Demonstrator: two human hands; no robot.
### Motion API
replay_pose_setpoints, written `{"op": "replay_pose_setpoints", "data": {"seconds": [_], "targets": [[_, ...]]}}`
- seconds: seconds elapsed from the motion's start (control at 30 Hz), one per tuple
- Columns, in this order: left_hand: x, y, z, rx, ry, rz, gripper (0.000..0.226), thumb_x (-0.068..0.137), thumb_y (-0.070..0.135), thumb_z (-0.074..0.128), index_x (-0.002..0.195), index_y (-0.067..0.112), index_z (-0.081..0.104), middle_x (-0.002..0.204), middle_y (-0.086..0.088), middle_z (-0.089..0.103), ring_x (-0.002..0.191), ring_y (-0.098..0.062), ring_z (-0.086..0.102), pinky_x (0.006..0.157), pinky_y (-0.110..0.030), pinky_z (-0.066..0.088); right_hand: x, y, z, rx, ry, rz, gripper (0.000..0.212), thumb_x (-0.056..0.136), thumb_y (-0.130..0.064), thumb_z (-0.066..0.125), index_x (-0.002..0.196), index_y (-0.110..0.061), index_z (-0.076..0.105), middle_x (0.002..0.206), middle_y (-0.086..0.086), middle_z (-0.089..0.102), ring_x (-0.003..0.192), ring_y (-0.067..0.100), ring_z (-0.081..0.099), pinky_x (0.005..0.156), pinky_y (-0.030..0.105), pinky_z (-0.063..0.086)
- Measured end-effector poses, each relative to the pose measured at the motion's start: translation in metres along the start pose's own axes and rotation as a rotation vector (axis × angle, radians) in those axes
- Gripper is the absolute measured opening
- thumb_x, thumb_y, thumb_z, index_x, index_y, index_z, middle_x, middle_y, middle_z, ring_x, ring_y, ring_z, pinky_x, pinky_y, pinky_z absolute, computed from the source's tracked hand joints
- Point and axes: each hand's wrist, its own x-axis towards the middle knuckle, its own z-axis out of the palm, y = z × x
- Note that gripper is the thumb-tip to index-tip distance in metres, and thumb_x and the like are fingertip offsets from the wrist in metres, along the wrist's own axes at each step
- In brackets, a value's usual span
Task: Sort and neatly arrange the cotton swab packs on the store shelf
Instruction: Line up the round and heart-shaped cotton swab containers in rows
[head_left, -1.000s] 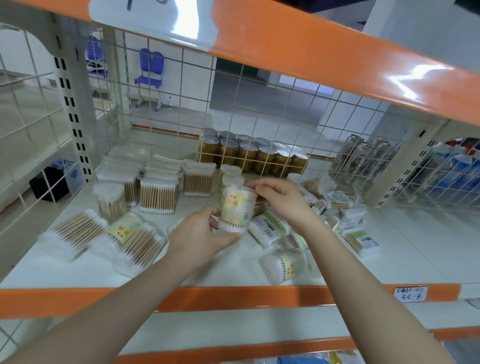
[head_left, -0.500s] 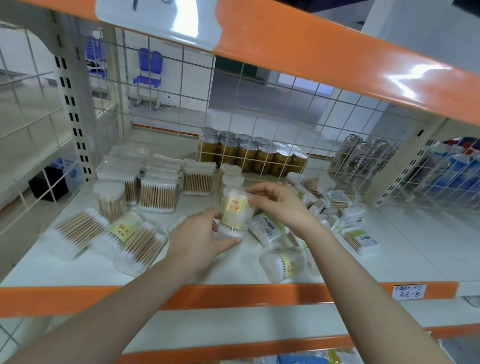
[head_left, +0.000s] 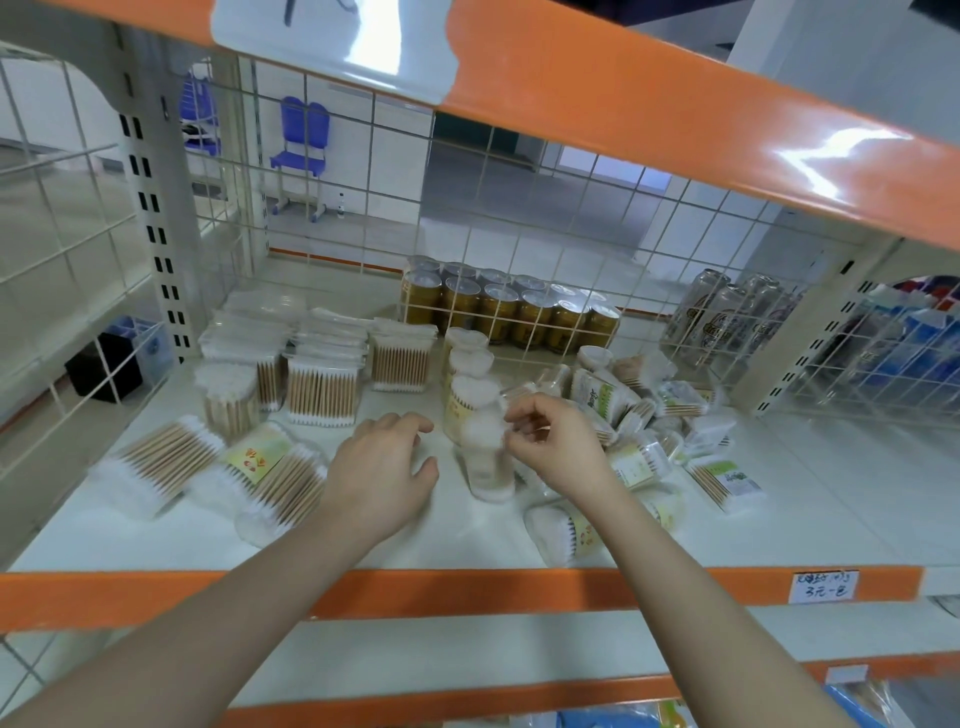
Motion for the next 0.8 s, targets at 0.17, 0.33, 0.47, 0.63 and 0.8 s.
{"op": "replay_pose_setpoints", "data": {"seconds": [0.17, 0.33, 0.47, 0.63, 0.8], "targets": [[-0.001, -0.004, 0.0, 0.022, 0.007, -0.011, 0.038, 0.089, 0.026, 0.051, 0.127, 0.022, 0.049, 0.118, 0.003, 0.056, 0.112, -0.017, 0.046, 0.09, -0.028, 0.038, -0.007, 0.009, 0.006, -0.177, 0.008, -0.073, 0.02, 0.075, -0.005, 0.065, 0.094, -0.012, 0.065, 0.084, -0.011, 0.046, 0.074, 0.003, 0.045, 0.067, 0.006, 0.034], [-0.001, -0.008, -0.001, 0.053, 0.003, -0.034, 0.039, 0.088, 0.026, 0.052, 0.127, 0.021, 0.051, 0.119, 0.001, 0.057, 0.111, -0.019, 0.048, 0.089, -0.029, 0.039, -0.007, 0.007, 0.003, -0.198, 0.007, -0.071, 0.023, 0.076, -0.003, 0.063, 0.097, -0.01, 0.065, 0.084, -0.013, 0.044, 0.073, -0.003, 0.044, 0.066, 0.004, 0.034], [0.001, -0.013, -0.005, 0.075, 0.014, -0.053, 0.036, 0.088, 0.025, 0.052, 0.123, 0.02, 0.053, 0.118, 0.0, 0.058, 0.11, -0.021, 0.048, 0.087, -0.032, 0.041, -0.006, 0.005, 0.002, -0.174, -0.001, -0.042, 0.022, 0.077, -0.003, 0.063, 0.097, -0.011, 0.065, 0.083, -0.019, 0.044, 0.076, 0.004, 0.045, 0.066, 0.005, 0.034], [0.001, -0.024, -0.006, 0.053, 0.056, -0.082, 0.031, 0.085, 0.02, 0.055, 0.116, 0.016, 0.06, 0.111, -0.004, 0.062, 0.106, -0.023, 0.052, 0.087, -0.035, 0.043, -0.005, 0.004, 0.007, -0.183, -0.039, -0.006, 0.02, 0.08, -0.006, 0.062, 0.098, -0.014, 0.065, 0.081, -0.019, 0.045, 0.077, 0.004, 0.047, 0.064, 0.004, 0.035], [0.001, -0.024, -0.006, 0.057, 0.046, -0.095, 0.032, 0.085, 0.025, 0.055, 0.117, 0.018, 0.057, 0.111, -0.002, 0.061, 0.105, -0.022, 0.052, 0.085, -0.034, 0.044, -0.002, 0.004, 0.014, -0.168, -0.061, 0.012, 0.02, 0.079, -0.004, 0.061, 0.097, -0.012, 0.066, 0.089, -0.007, 0.054, 0.08, 0.009, 0.05, 0.065, 0.004, 0.036]]}}
